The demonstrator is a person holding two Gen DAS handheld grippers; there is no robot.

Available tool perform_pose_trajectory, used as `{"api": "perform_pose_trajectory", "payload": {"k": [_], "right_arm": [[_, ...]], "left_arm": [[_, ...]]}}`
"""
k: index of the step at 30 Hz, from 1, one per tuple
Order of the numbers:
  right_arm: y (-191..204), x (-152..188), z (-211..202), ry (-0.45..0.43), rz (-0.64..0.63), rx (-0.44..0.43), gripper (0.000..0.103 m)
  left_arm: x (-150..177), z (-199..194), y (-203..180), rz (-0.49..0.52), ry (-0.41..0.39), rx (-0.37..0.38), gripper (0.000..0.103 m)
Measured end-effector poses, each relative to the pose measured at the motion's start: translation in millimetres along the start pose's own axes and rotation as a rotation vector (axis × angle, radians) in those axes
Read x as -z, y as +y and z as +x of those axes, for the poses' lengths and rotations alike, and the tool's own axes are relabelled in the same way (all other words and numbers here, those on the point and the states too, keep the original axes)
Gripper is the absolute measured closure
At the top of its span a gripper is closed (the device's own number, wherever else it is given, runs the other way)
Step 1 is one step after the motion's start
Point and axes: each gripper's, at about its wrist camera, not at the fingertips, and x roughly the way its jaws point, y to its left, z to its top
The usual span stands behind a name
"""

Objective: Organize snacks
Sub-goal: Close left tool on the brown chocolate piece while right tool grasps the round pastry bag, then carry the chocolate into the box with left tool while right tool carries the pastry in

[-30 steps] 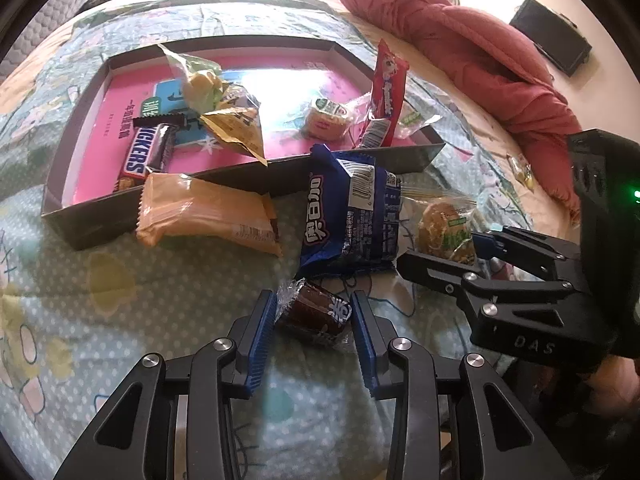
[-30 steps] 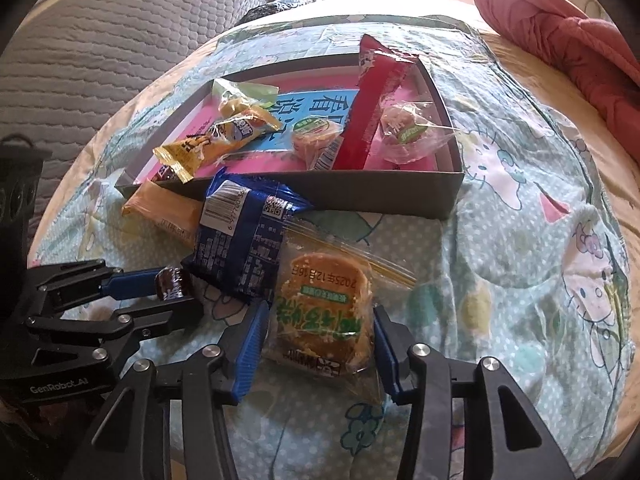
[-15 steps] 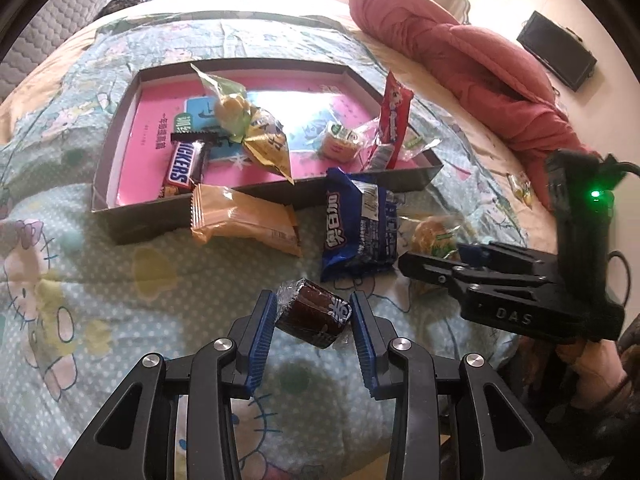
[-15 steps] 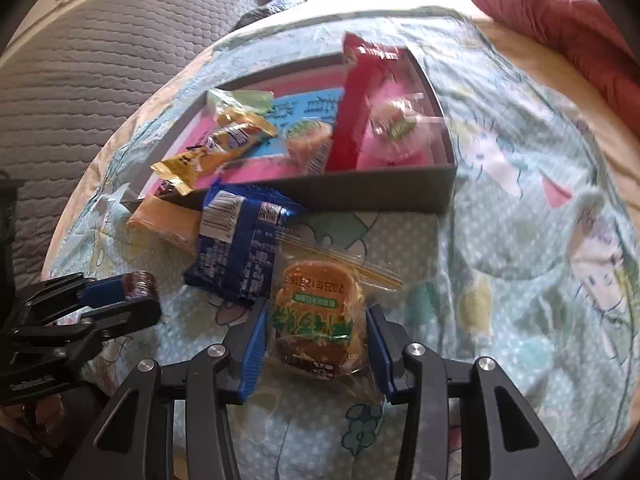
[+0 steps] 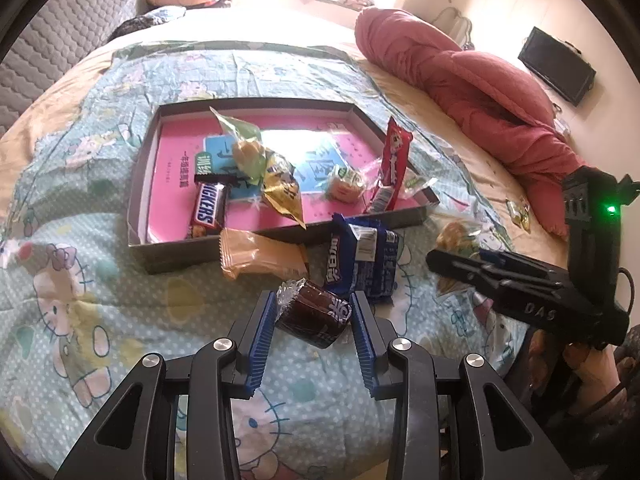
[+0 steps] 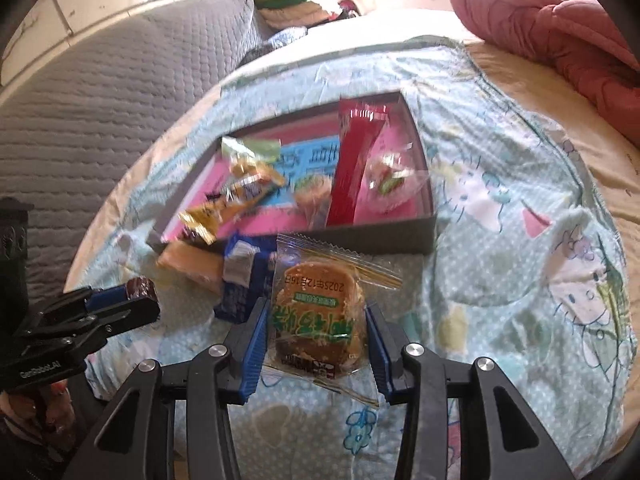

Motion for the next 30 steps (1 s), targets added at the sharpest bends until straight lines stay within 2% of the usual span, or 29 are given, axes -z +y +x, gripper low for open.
{"api": "perform_pose_trajectory", "payload": {"k": [5, 14, 22, 25, 28, 30], "right_arm": [[6.9, -9.0, -10.4, -0.063, -0.037, -0.009, 0.058], [21.9, -18.0, -15.5, -0.11, -0.116, -0.012, 0.058], [27.0, -29.8, -10.1, -0.139, -0.151, -0.012, 0.058], [27.9, -33.2, -10.1, -0.153, -0.158, -0.016, 0.058], [26.0, -37.6, -8.5, -0.161, -0.154, -0.019, 0.058], [24.3, -40.9, -7.0, -0.165, -0.145, -0.026, 0.058]], "left_arm": [[-3.9, -3.2, 0.8, -0.007, -0.017, -0.006, 0.064], [-8.4, -13.4, 3.5, 0.004, -0.056, -0.043, 0.064], [-17.5, -23.9, 23.1, -0.028, -0.104, -0.093, 0.064], [-23.1, -29.2, 35.4, -0.096, -0.12, -0.062, 0.064], [-27.8, -30.4, 38.3, -0.076, -0.146, -0.113, 0.064], [-30.0, -29.6, 41.8, -0.086, -0.152, -0.11, 0.064]]}}
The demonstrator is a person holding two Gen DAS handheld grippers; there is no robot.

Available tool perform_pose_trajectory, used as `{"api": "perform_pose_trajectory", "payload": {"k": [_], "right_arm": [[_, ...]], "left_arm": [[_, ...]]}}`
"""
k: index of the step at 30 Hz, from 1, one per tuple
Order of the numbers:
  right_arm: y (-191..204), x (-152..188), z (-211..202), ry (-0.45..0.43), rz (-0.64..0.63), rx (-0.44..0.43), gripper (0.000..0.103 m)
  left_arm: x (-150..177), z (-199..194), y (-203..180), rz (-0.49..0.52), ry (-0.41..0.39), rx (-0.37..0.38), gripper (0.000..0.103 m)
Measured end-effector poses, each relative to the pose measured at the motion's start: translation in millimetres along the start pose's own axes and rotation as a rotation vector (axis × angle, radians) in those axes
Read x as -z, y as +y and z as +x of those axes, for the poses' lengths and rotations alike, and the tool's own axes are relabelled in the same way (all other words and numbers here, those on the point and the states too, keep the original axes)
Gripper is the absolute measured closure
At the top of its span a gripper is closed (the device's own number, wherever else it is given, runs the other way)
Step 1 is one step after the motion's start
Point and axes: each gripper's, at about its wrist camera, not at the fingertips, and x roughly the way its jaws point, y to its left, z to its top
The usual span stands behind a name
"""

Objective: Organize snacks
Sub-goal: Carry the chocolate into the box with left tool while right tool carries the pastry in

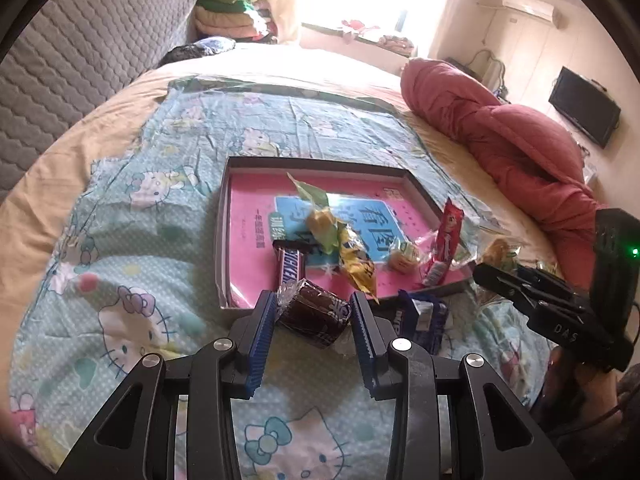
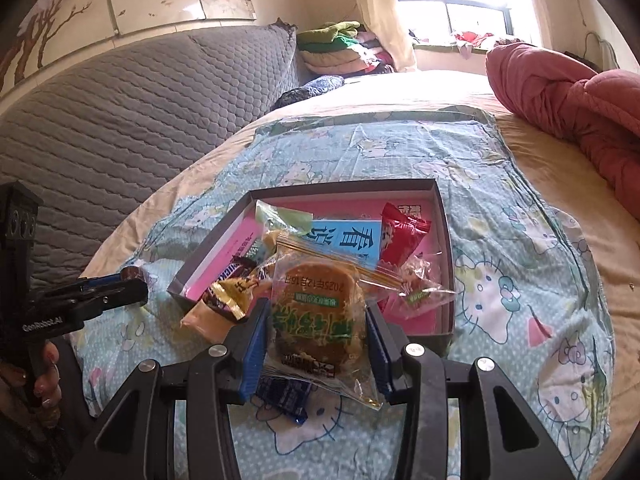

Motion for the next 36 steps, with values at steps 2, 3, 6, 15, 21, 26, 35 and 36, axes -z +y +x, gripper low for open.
{"api": "perform_pose_trajectory", "payload": {"k": [2, 3, 6, 15, 21, 26, 35, 36], "right_arm": [[-0.5, -2.1, 2.2, -0.001, -0.001, -0.003, 0.058], [-0.7, -3.3, 3.4, -0.003, -0.002, -0.003, 0.058], [-1.0, -6.0, 8.9, 0.002, -0.011, -0.012, 0.058], [-3.1, -15.2, 21.7, 0.001, -0.019, -0.014, 0.058], [-5.1, -21.9, 32.9, 0.004, -0.021, -0.005, 0.058], [-7.0, -24.3, 39.2, 0.008, -0.033, 0.015, 0.058], [-7.4, -28.4, 52.3, 0.015, -0.055, 0.036, 0.058], [-6.6, -28.9, 54.6, 0.018, -0.06, 0.036, 0.058]], "left_arm": [[-1.9, 2.3, 2.0, -0.001, -0.005, -0.003, 0.064], [-2.7, 3.4, 2.0, 0.003, -0.009, -0.01, 0.064], [-6.1, 8.3, 1.8, 0.009, -0.012, -0.013, 0.064], [-14.4, 32.0, 15.6, -0.016, -0.003, -0.05, 0.064], [-19.0, 48.2, 20.0, -0.013, 0.007, -0.069, 0.064], [-20.9, 60.2, 20.1, 0.019, 0.021, -0.102, 0.064], [-17.7, 78.7, 14.0, 0.087, 0.058, -0.142, 0.064], [-17.0, 79.2, 13.6, 0.089, 0.061, -0.141, 0.064]]}}
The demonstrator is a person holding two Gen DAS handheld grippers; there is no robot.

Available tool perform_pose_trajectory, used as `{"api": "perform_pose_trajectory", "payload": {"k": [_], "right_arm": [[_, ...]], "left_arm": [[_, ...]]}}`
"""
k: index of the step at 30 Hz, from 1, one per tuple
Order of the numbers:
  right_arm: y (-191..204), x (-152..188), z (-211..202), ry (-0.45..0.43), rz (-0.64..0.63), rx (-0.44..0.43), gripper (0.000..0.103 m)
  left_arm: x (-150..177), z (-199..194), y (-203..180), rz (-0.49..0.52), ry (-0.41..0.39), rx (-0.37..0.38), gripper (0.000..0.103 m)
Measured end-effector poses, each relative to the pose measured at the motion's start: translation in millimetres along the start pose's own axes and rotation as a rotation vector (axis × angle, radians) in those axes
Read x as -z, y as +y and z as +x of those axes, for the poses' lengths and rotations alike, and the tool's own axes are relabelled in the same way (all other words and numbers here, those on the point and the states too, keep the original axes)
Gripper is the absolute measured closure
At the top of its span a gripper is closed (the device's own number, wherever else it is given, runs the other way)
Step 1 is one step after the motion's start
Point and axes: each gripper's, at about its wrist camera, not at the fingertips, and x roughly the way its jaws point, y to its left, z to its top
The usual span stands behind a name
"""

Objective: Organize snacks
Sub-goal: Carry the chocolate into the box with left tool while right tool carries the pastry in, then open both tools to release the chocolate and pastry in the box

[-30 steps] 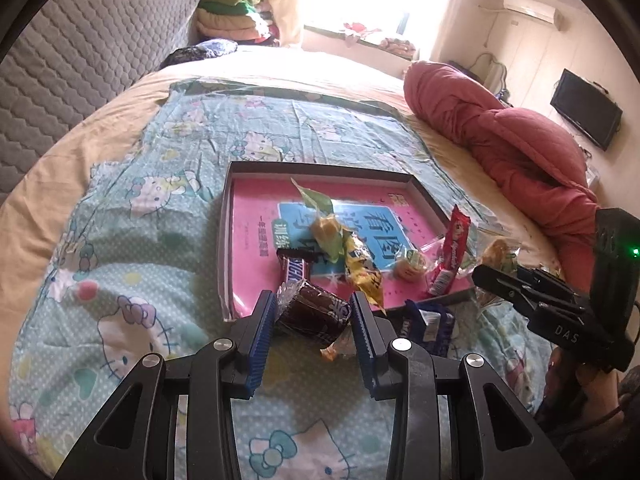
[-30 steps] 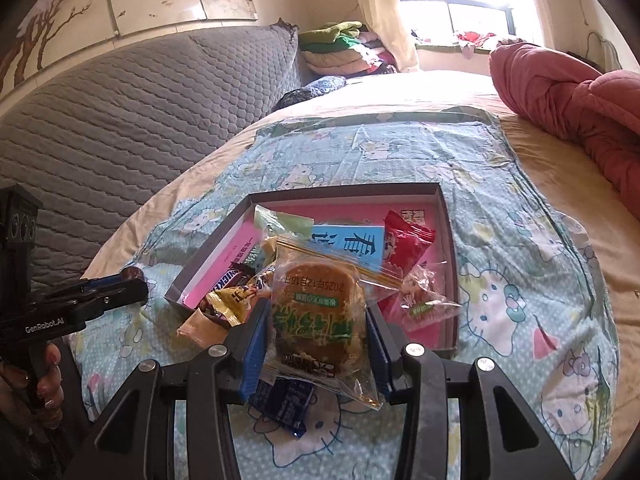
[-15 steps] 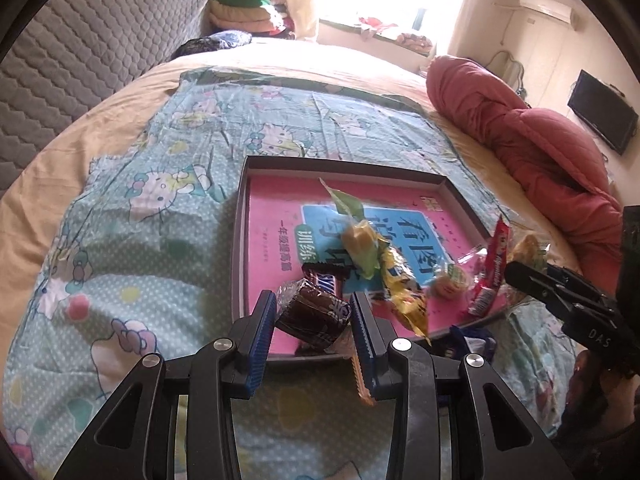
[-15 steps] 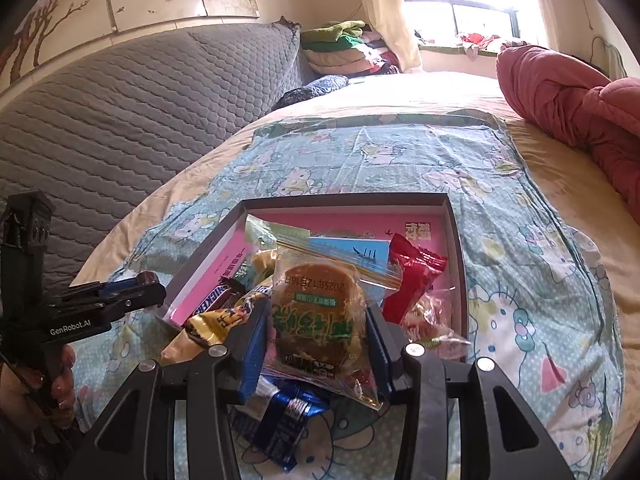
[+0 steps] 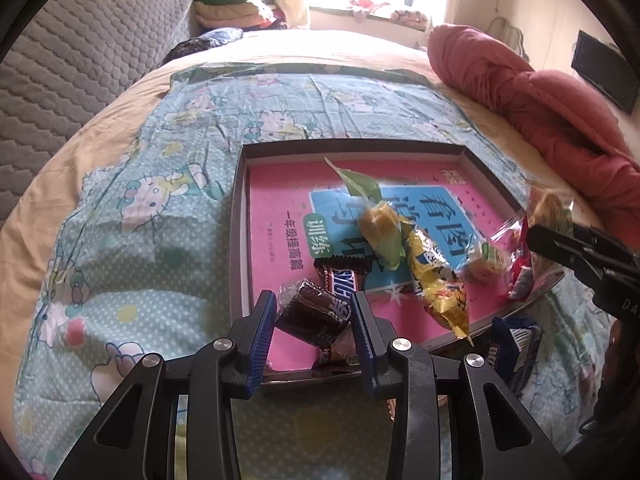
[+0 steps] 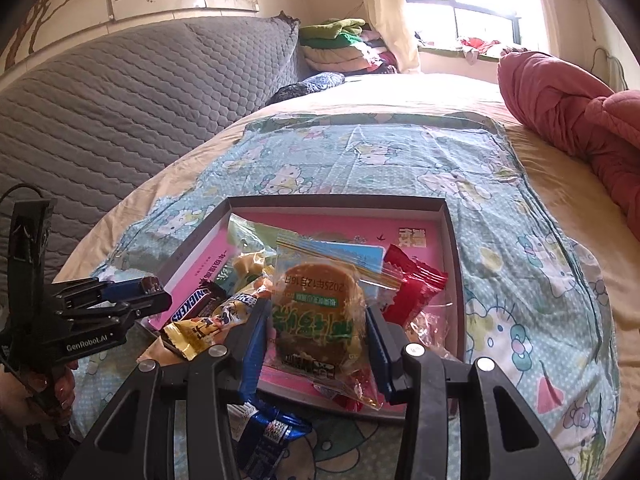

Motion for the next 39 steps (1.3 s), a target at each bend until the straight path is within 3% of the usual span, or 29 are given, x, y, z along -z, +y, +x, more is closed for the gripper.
{"api": "perform_pose_trajectory", "payload": {"k": [19, 39], "right_arm": [[22.0, 3.2, 39.8, 0.079, -0.082, -0.055, 0.058], [25.0, 10.2, 44.3, 0.114, -0.08, -0.079, 0.057]], "left_arm": [[5.3, 11.3, 4.8, -0.015, 0.043, 0.003, 0.064], [5.5, 12.9, 9.7, -0.042, 0.052, 0.027, 0.064]]}}
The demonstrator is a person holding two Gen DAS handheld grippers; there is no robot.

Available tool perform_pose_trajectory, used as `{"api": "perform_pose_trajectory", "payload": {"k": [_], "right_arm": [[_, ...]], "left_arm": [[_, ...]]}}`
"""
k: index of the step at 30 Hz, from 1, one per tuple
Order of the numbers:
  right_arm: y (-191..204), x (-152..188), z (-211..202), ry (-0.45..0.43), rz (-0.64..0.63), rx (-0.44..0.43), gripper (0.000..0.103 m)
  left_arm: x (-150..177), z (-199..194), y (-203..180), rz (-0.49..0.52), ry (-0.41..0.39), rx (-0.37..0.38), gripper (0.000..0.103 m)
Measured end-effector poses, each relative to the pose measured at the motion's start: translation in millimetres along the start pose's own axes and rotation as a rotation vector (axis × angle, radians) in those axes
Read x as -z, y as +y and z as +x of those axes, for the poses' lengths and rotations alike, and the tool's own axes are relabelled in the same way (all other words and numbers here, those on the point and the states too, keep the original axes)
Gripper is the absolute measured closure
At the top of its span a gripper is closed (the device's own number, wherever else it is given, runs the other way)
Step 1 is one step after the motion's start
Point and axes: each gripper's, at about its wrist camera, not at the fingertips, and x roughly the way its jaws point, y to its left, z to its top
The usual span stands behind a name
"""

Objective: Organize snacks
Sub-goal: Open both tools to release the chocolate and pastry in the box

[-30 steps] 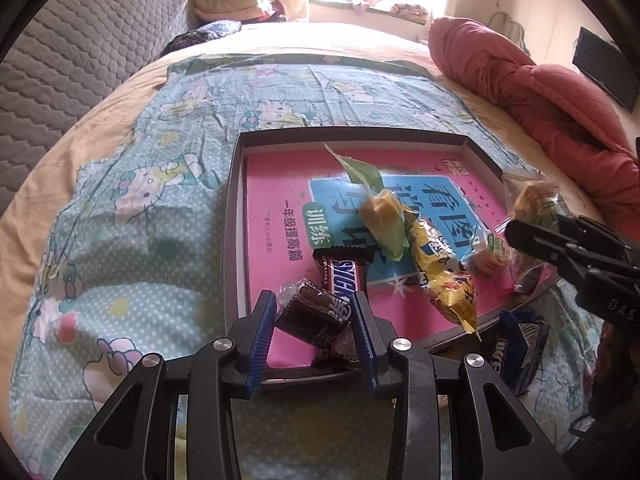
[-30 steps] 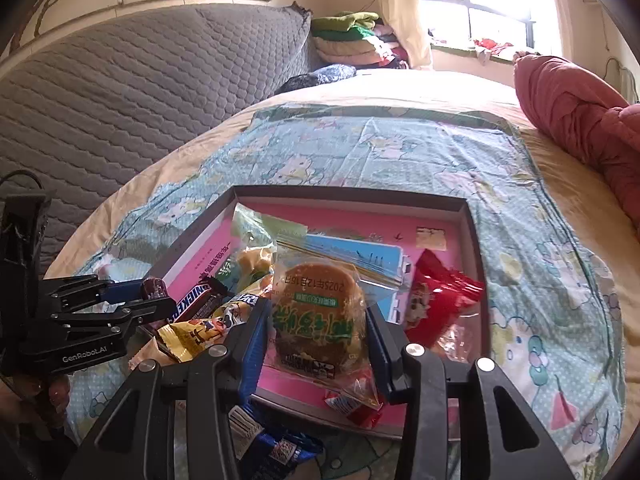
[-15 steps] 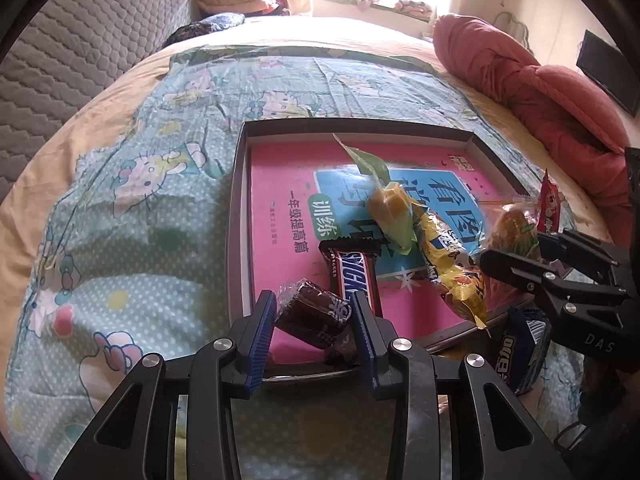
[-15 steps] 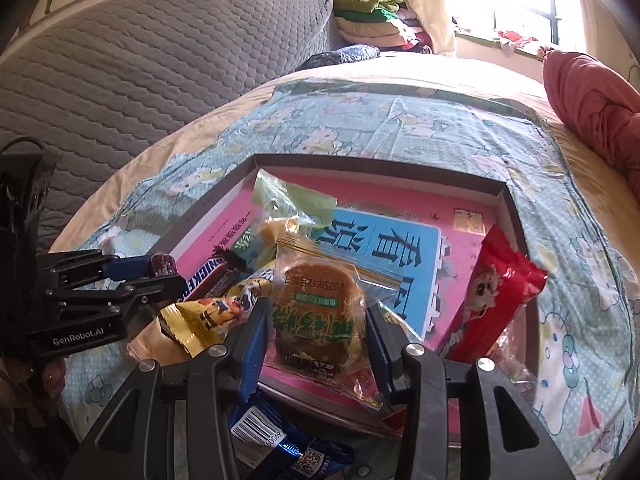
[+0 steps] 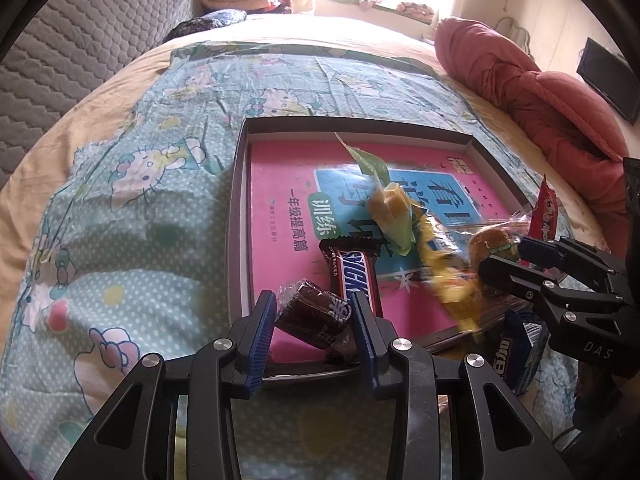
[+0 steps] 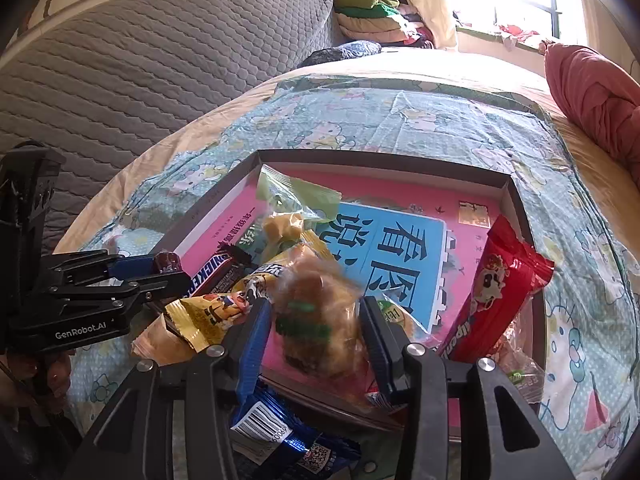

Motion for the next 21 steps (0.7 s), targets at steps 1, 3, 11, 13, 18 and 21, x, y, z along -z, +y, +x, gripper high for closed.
{"api": "perform_pose_trajectory", "payload": {"k": [1, 3, 11, 13, 18, 21], "right_arm": [[0.2, 0.0, -0.3, -0.001, -0.001, 0.002, 0.057], [0.2, -0.2, -1.1, -0.005, -0.001, 0.005, 0.057], [-4.9, -3.1, -10.5, -0.04, 0.018, 0.007, 0.057], [-5.5, -3.6, -12.0, -0.046, 0.022, 0.008, 0.057], [-5.0, -4.6, -15.3, -0.055, 0.02, 0.012, 0.057], [-5.4, -4.7, -16.8, -0.059, 0.02, 0.014, 0.056]], "left_arm": [[-0.1, -0.2, 0.1, 0.0, -0.001, 0.0, 0.064], [-0.2, 0.0, 0.3, -0.001, 0.001, 0.002, 0.064], [0.6, -0.2, -2.8, -0.002, 0.008, 0.021, 0.064], [0.7, 0.5, -2.7, -0.004, 0.013, 0.029, 0.063], [0.5, 0.9, -3.5, -0.004, 0.016, 0.039, 0.053], [0.6, 0.7, -4.1, -0.002, 0.016, 0.036, 0.053]]}}
